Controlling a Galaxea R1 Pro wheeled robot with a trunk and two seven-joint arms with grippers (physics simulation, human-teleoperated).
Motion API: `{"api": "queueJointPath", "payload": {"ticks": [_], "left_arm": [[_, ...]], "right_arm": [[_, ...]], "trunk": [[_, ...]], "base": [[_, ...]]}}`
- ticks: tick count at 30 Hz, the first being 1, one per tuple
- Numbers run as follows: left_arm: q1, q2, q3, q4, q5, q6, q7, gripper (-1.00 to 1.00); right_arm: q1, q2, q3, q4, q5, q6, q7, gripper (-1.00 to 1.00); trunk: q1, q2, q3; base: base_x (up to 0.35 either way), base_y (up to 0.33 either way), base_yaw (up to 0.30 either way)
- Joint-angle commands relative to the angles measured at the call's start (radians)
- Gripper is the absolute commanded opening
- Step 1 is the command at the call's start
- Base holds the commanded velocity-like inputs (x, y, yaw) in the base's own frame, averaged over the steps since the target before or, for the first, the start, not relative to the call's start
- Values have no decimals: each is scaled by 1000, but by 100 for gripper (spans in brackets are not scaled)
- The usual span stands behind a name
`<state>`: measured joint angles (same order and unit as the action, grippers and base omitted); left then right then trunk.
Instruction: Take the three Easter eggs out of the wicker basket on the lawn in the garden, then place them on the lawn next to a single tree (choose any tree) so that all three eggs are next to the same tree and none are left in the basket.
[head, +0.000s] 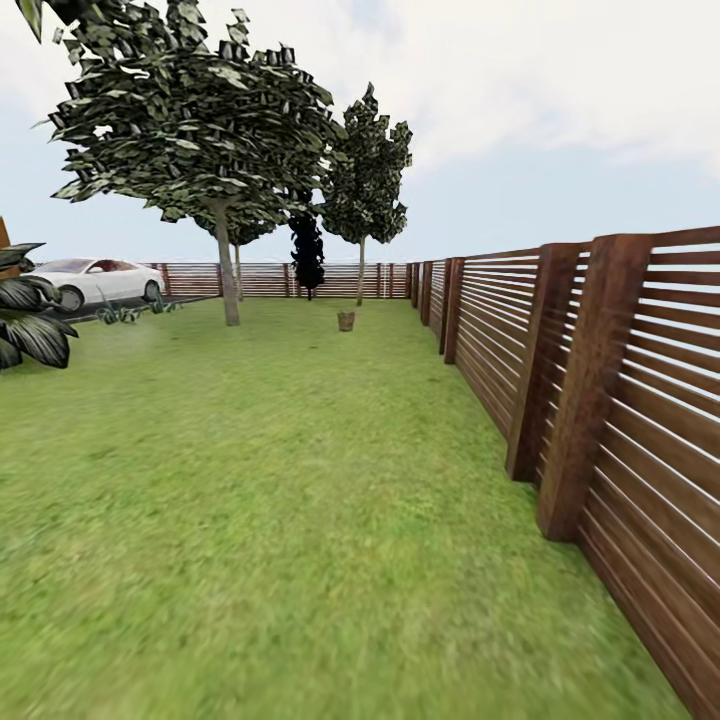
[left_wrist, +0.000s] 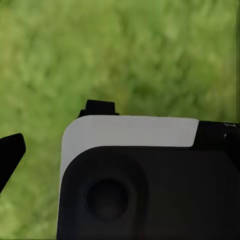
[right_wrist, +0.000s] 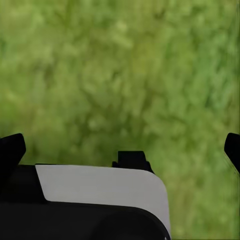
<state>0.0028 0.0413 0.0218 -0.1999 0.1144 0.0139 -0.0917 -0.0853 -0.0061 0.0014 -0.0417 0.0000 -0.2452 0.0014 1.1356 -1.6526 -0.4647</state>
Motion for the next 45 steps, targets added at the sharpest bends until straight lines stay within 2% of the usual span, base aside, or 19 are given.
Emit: {"api": "queueJointPath", "payload": {"ticks": [1,45], "left_arm": [[0,0,2,-2,10,1,-5,100],[0,0,1,-1,10,1,-5,100]], "right_arm": [[-1,0,0,1,0,-3,0,100],[-1,1,-1,0,-1,-5,0,100]], "trunk": [[1,0,-1],[1,0,-1]], "base": [[320,-18,0],[326,-1,0]]}}
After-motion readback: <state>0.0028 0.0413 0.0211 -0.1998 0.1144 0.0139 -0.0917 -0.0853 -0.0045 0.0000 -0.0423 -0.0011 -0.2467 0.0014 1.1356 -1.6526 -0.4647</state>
